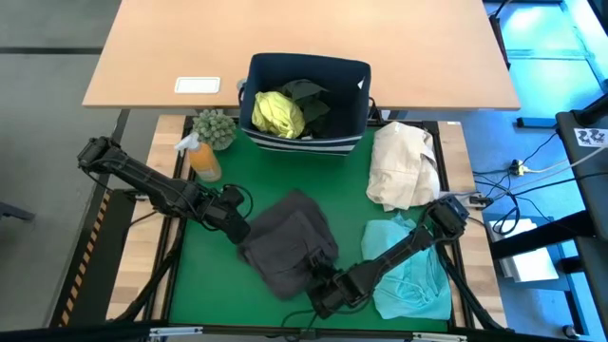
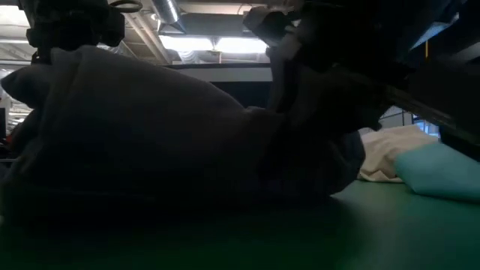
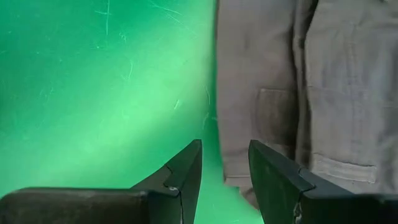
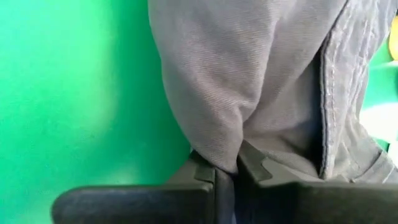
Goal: Fold laundry
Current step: Stack the black shorts on the blue shorts
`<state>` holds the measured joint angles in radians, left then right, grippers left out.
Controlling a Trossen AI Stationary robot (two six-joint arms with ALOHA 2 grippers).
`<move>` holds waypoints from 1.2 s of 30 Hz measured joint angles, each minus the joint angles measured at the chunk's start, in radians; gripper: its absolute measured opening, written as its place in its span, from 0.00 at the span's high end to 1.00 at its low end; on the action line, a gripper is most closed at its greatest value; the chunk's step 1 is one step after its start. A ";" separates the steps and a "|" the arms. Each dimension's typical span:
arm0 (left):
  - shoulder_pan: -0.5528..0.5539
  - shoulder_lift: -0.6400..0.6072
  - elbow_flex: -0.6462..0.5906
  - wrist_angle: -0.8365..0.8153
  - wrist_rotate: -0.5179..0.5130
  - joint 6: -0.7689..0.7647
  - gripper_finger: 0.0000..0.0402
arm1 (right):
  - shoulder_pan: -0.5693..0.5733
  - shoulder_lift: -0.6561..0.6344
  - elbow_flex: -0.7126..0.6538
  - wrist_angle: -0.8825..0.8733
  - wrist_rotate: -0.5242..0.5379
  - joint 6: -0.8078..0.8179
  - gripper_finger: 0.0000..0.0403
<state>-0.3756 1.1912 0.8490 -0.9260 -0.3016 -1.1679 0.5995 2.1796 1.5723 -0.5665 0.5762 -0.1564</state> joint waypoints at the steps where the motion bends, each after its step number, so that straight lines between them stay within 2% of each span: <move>1: 0.000 0.000 0.000 0.000 0.000 0.000 0.69 | -0.007 0.000 0.000 0.007 0.000 0.001 0.96; 8: 0.000 0.000 0.000 0.000 -0.001 -0.004 0.69 | -0.027 0.000 0.000 0.054 -0.048 0.019 0.94; 15: 0.000 0.000 0.000 0.051 -0.010 -0.125 0.69 | -0.033 0.000 0.000 0.060 -0.048 0.022 0.94; 25: 0.005 0.000 0.000 0.106 -0.108 -0.058 0.69 | -0.038 0.000 0.000 0.072 -0.072 0.080 0.93; 31: 0.007 0.000 0.000 0.258 -0.104 0.010 0.69 | -0.037 -0.001 0.000 0.071 -0.072 0.095 0.93; 36: -0.029 0.000 0.000 0.565 -0.040 0.266 0.69 | -0.037 -0.001 0.000 0.069 -0.072 0.100 0.93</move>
<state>-0.4049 1.1912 0.8490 -0.3612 -0.3417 -0.9019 0.5621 2.1784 1.5719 -0.4976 0.5045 -0.0563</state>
